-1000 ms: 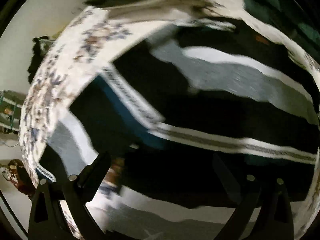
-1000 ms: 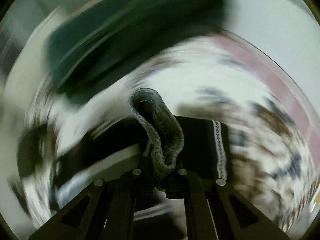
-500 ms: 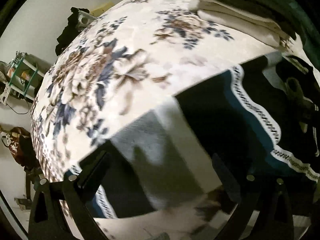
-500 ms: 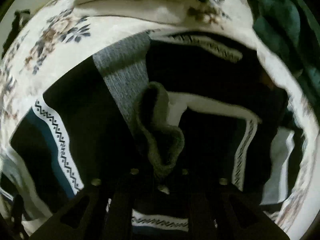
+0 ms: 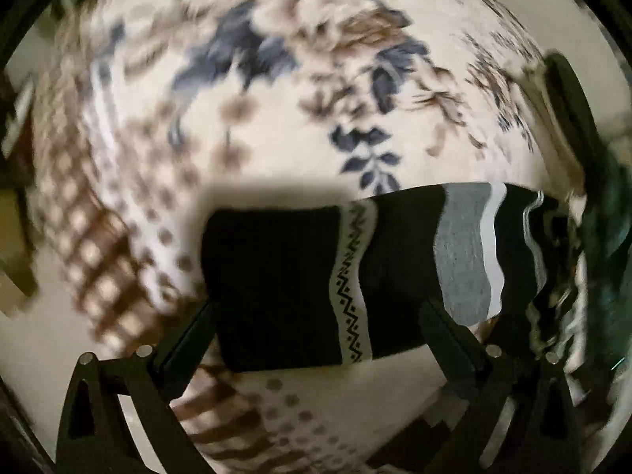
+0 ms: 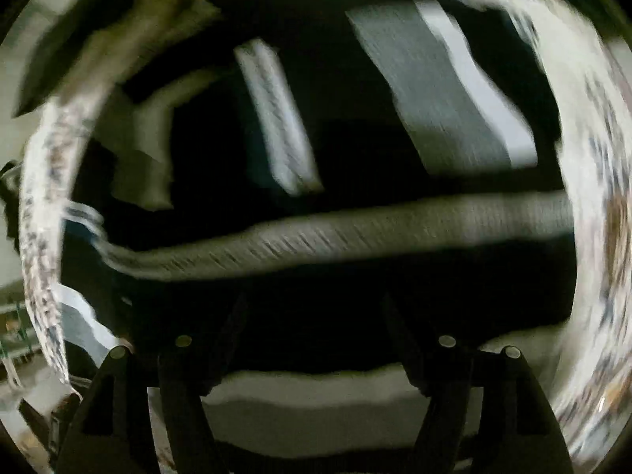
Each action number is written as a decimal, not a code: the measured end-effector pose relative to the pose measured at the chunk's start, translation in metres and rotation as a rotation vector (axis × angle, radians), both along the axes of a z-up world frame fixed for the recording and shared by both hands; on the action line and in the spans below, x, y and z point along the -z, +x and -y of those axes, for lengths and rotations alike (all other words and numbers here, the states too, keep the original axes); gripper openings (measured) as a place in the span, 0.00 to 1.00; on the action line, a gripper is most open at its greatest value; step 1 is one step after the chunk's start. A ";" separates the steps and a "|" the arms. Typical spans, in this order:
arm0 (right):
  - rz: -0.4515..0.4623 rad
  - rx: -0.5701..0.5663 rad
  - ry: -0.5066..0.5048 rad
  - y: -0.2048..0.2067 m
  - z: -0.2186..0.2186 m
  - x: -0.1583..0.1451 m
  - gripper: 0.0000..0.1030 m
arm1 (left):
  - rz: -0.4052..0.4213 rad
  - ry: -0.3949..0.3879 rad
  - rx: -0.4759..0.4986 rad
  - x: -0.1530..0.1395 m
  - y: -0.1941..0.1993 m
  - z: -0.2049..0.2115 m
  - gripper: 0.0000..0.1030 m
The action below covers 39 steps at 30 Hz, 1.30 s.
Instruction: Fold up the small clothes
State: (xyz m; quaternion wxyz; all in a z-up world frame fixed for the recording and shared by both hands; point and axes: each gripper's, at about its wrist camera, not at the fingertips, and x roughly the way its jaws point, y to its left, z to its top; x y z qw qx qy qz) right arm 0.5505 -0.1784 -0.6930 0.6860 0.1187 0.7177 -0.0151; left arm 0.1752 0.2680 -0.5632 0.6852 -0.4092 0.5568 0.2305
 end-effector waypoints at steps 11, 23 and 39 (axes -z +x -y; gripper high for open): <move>-0.031 -0.015 0.004 -0.047 0.009 0.013 0.70 | 0.006 0.044 -0.185 0.009 0.012 -0.024 0.04; -0.020 -0.051 0.062 -0.063 -0.014 -0.003 0.70 | 0.134 -0.007 -0.332 -0.025 -0.013 -0.064 0.44; 0.087 0.051 -0.041 -0.072 0.063 -0.010 0.97 | 0.116 0.049 -0.408 0.007 0.025 -0.042 0.08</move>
